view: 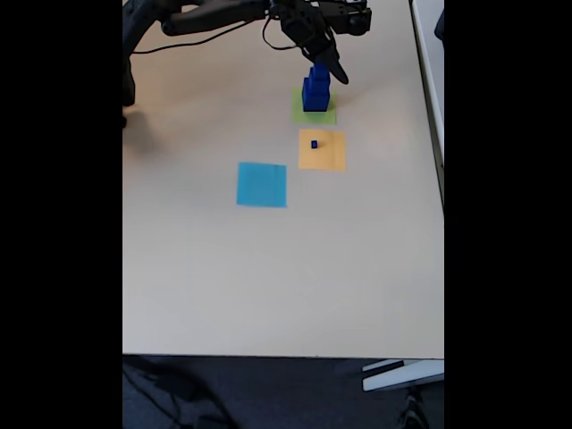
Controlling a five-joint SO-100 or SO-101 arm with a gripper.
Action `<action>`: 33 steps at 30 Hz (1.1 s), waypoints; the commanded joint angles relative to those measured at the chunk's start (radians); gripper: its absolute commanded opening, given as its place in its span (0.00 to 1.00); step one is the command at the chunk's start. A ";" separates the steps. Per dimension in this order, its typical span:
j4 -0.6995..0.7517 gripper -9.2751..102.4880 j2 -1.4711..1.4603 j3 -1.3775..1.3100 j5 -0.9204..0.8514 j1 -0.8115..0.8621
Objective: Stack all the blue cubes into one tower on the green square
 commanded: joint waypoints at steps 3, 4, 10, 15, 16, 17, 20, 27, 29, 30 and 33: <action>-0.107 0.37 0.043 -0.081 -0.094 0.037; -0.117 0.37 0.046 -0.081 -0.109 0.044; -0.127 0.36 0.104 0.018 -0.112 0.103; -0.127 0.36 0.158 0.106 -0.126 0.163; -0.127 0.36 0.170 0.129 -0.129 0.175; -0.127 0.36 0.181 0.152 -0.132 0.187; -0.127 0.36 0.209 0.215 -0.146 0.210; -0.129 0.35 0.236 0.322 -0.161 0.238; -0.149 0.35 0.227 0.344 -0.164 0.241; -0.161 0.34 0.219 0.353 -0.166 0.241; -0.213 0.34 0.216 0.400 -0.167 0.239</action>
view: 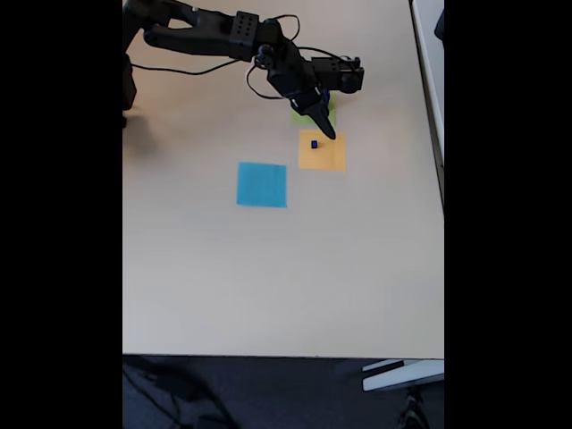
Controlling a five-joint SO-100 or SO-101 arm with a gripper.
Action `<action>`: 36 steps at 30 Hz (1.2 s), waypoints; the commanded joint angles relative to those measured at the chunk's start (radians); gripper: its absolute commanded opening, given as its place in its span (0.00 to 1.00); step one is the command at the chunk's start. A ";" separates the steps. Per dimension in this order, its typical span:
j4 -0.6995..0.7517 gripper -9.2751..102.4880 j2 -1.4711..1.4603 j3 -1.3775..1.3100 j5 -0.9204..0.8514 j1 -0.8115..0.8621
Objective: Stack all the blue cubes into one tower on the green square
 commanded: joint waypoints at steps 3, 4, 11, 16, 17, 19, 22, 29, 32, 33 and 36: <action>-0.112 0.34 0.097 0.060 -0.014 0.002; -0.137 0.34 0.097 0.081 -0.014 0.000; -0.272 0.34 0.084 0.199 -0.002 -0.014; -0.331 0.34 0.080 0.250 0.003 -0.021; -0.351 0.34 0.080 0.268 0.005 -0.021; -0.380 0.34 0.080 0.298 0.012 -0.025; -0.420 0.34 0.081 0.334 0.015 -0.028; -0.492 0.34 0.094 0.408 0.017 -0.025; -0.514 0.33 0.097 0.428 0.017 -0.025; -0.520 0.33 0.097 0.436 0.020 -0.026; -0.523 0.33 0.098 0.442 0.025 -0.028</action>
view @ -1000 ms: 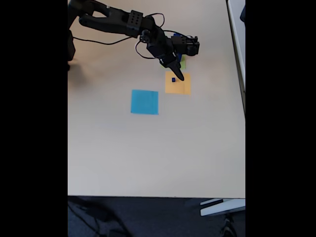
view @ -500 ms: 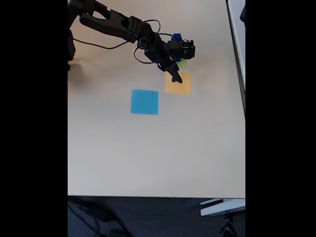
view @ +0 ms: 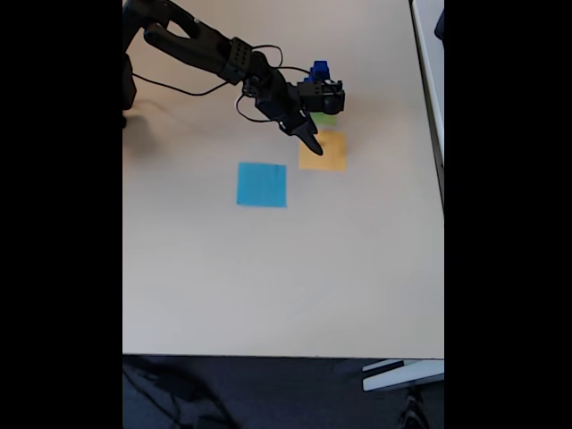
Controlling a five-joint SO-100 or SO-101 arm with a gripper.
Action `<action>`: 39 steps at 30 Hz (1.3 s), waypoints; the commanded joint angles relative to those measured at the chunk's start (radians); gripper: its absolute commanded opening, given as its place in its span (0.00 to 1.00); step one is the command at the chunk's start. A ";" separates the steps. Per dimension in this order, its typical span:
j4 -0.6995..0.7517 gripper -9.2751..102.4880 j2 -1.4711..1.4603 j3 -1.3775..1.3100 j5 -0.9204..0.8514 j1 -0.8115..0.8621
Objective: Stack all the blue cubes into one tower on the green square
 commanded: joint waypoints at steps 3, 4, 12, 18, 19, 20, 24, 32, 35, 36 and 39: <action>-0.025 0.32 0.097 -0.002 0.015 -0.009; -0.025 0.31 0.097 0.000 0.015 -0.009; -0.025 0.28 0.098 0.006 0.011 -0.008; -0.025 0.25 0.100 0.012 0.006 -0.005; -0.025 0.25 0.100 0.012 0.005 -0.005; -0.025 0.25 0.100 0.012 0.005 -0.005; -0.025 0.20 0.100 0.012 -0.002 -0.002; -0.025 0.18 0.101 0.012 -0.003 -0.002; -0.025 0.18 0.101 0.012 -0.002 -0.002; -0.025 0.18 0.101 0.012 -0.002 -0.002; -0.025 0.18 0.100 0.014 0.000 -0.002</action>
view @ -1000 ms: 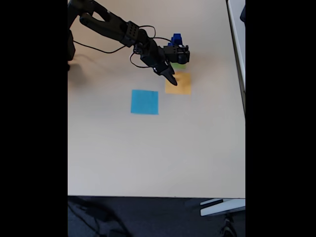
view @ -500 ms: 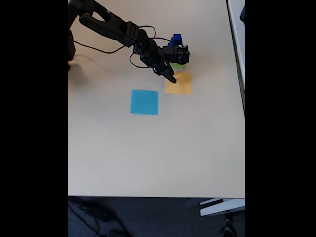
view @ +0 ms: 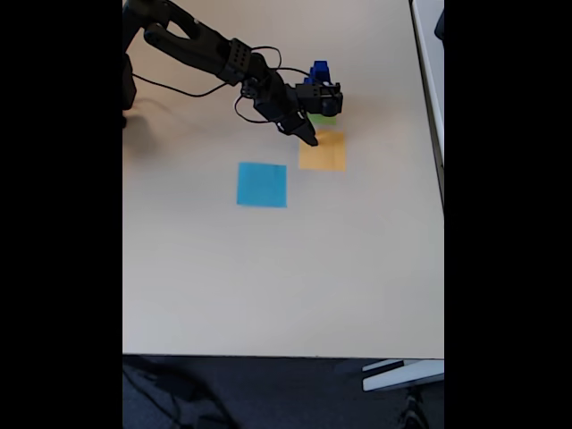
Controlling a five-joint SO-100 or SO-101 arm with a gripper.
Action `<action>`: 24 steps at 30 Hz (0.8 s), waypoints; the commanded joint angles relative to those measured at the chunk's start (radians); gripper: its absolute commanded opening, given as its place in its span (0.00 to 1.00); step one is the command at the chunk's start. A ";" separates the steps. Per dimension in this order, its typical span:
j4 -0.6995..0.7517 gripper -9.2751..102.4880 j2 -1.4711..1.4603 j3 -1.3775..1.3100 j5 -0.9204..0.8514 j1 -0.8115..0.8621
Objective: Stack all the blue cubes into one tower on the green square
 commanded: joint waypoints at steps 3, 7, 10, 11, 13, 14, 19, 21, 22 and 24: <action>-0.021 0.18 0.100 0.003 -0.002 0.000; -0.021 0.17 0.104 0.020 0.009 0.005; -0.021 0.17 0.109 0.021 0.000 0.011; -0.021 0.17 0.110 0.021 -0.002 0.012; -0.021 0.17 0.112 0.020 -0.005 0.014; -0.021 0.17 0.112 0.020 -0.005 0.014; -0.021 0.15 0.114 0.017 -0.006 0.012; -0.020 0.13 0.114 0.012 -0.009 0.012; -0.017 0.12 0.114 0.011 -0.011 0.012; -0.012 0.11 0.114 0.006 -0.012 0.012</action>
